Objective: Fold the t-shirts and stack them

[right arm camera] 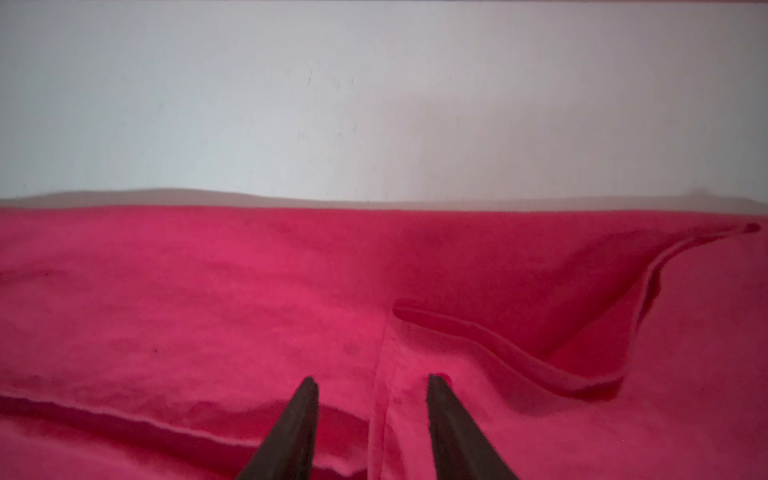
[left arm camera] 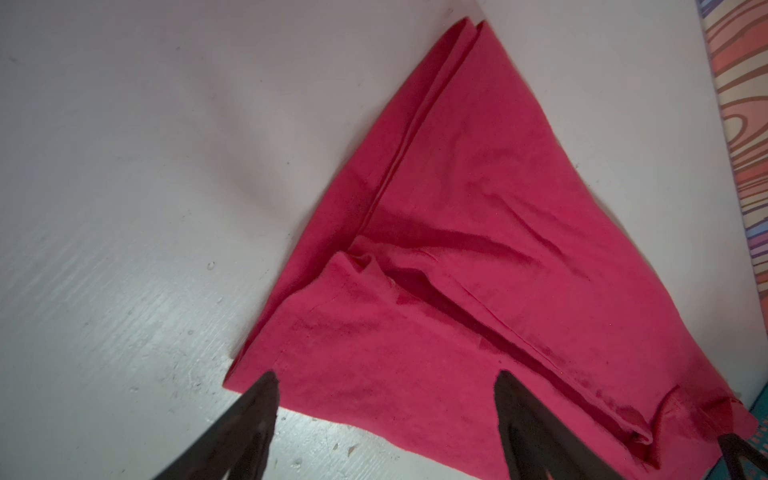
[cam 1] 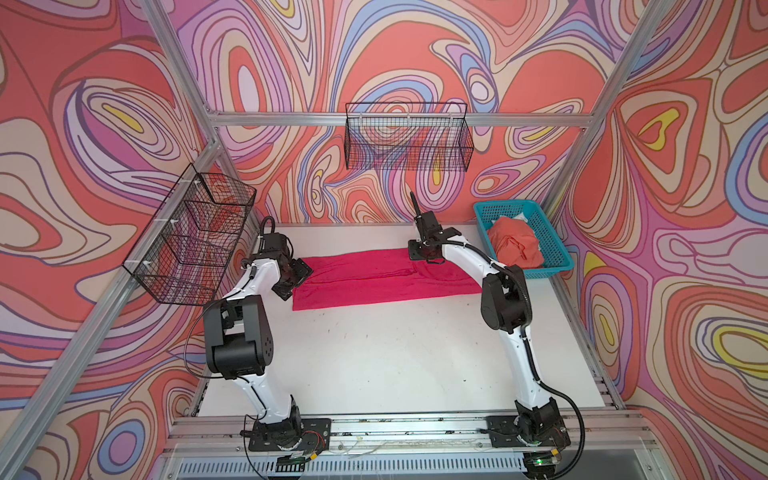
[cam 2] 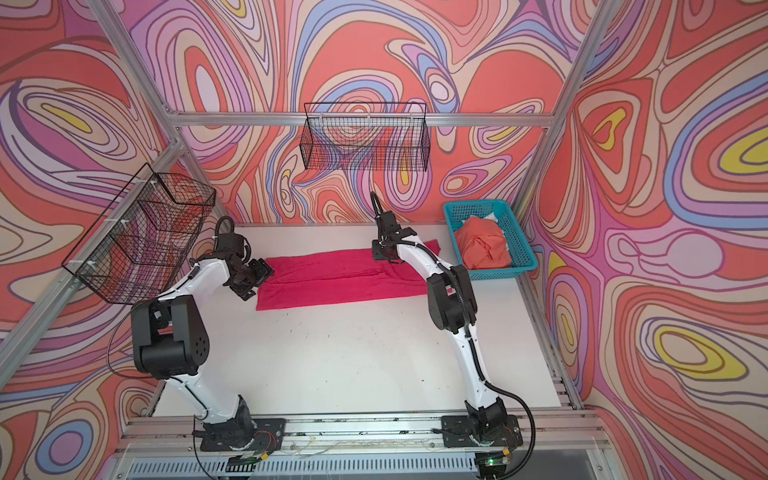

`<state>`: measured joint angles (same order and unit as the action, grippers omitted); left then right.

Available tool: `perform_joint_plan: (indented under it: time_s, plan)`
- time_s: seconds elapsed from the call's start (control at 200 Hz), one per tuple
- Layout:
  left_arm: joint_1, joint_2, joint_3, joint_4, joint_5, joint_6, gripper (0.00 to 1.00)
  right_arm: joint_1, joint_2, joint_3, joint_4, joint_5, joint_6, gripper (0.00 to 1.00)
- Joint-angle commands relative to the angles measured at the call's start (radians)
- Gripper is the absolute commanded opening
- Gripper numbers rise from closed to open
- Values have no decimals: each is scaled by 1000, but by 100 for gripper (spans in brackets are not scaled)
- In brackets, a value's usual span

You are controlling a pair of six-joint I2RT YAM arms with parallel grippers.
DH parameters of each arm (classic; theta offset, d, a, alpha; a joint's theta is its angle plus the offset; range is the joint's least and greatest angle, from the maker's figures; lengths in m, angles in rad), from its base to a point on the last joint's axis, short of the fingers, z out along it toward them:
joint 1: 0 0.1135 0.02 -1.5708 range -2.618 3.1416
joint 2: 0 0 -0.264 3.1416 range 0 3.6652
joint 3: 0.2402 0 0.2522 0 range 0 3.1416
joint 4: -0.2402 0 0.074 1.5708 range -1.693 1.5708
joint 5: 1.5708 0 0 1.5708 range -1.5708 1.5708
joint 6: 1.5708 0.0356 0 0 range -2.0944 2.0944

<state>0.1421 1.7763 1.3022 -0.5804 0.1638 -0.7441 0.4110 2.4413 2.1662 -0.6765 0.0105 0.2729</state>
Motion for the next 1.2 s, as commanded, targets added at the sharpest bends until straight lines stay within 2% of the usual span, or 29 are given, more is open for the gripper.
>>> perform_joint_plan:
  time_s: [0.0,0.155,0.456,0.796,0.981,1.192]
  plan:
    - [-3,12,-6,-8,0,6,84,1,62,54,-53,58,12,43]
    - [-3,13,-9,-7,2,8,83,0,90,72,-50,102,23,35]
    - [-3,21,0,-13,-4,11,83,2,105,45,5,97,22,24]
    - [-3,23,2,-15,-4,12,83,1,142,76,-8,92,21,23]
    - [-3,24,6,-17,-6,14,83,1,118,51,28,96,20,14]
    - [-3,22,3,-17,-4,14,83,5,80,19,60,98,19,9]
